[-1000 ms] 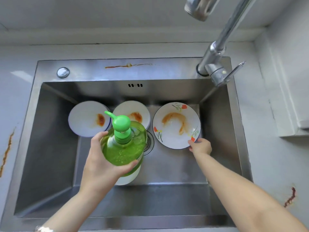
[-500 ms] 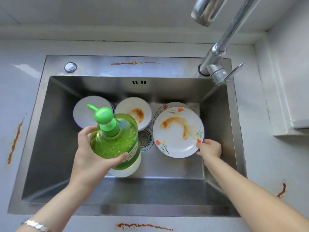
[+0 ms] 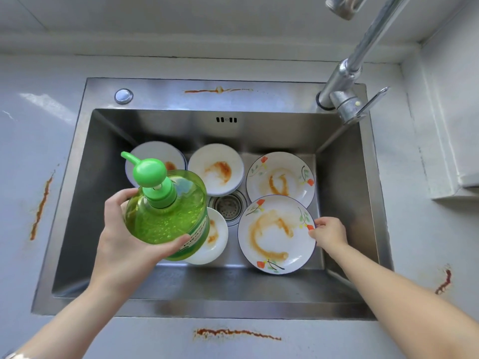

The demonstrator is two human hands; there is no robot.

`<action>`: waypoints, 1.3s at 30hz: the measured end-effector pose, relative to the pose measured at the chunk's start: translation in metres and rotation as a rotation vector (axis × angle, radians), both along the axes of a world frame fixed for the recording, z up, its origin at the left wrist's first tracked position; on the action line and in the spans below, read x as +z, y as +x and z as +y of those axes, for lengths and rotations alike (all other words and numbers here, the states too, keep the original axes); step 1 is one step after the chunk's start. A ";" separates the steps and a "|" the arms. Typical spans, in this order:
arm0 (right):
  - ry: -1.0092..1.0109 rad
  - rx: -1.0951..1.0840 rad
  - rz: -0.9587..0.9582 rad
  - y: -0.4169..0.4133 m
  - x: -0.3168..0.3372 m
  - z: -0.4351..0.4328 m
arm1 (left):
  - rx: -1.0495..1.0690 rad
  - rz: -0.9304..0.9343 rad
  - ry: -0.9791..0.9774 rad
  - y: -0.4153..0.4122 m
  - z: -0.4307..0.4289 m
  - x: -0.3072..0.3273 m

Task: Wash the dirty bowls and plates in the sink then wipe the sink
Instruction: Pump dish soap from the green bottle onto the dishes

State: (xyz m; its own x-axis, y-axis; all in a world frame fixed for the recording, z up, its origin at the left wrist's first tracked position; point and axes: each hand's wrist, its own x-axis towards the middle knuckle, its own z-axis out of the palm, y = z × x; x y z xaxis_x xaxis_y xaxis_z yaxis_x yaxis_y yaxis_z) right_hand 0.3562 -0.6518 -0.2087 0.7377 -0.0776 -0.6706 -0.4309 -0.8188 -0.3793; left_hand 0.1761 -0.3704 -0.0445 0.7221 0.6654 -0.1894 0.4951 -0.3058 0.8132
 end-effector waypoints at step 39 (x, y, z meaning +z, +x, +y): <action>0.390 0.370 -0.951 0.037 0.164 0.061 | -0.497 0.200 -0.670 0.132 -0.105 -0.020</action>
